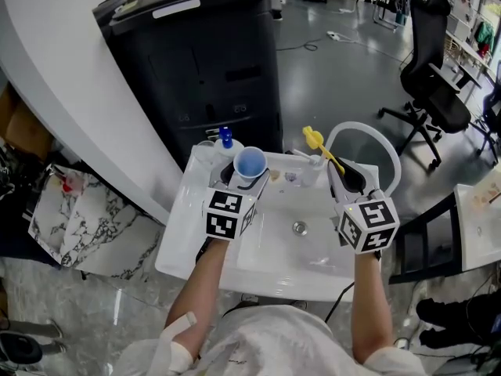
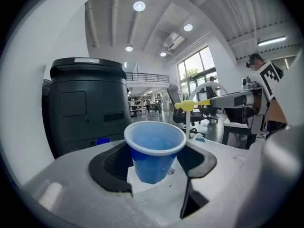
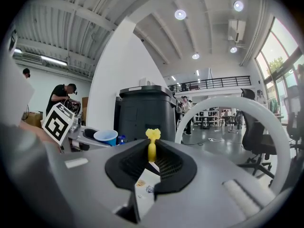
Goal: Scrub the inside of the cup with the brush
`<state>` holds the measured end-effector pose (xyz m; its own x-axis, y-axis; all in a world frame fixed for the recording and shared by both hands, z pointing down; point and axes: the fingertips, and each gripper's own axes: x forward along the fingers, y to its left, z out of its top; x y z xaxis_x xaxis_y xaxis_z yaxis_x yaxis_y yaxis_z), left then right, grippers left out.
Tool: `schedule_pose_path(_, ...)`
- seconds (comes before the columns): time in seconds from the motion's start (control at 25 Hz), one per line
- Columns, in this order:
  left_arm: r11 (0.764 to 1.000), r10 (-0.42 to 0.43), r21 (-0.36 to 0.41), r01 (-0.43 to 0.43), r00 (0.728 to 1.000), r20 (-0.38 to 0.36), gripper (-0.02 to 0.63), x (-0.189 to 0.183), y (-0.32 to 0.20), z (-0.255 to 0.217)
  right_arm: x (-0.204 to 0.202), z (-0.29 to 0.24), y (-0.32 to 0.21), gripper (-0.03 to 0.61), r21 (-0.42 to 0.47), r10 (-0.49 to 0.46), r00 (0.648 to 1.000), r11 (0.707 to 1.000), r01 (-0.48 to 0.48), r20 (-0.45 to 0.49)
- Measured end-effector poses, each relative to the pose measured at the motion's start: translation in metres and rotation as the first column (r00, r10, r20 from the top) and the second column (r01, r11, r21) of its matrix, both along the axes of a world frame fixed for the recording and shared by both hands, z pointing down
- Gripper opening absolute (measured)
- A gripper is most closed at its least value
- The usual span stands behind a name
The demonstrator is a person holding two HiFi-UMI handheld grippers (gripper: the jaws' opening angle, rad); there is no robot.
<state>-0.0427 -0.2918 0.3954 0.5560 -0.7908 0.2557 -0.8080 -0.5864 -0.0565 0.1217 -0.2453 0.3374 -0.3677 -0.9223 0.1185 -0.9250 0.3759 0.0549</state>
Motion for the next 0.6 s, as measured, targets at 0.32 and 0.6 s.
schedule_pose_path(0.32, 1.000, 0.004, 0.004, -0.004, 1.000, 0.010, 0.299, -0.0015, 0.0030, 0.0002, 0.0058, -0.0007, 0.0012, 0.034, 0.001, 0.012, 1.000, 1.000, -0.012, 0.023)
schedule_pose_path(0.6, 1.000, 0.014, 0.003, -0.015, 1.000, 0.010, 0.299, -0.0002, 0.0044, 0.0012, 0.0037, -0.0025, 0.0016, 0.034, 0.005, 0.008, 1.000, 1.000, -0.008, 0.022)
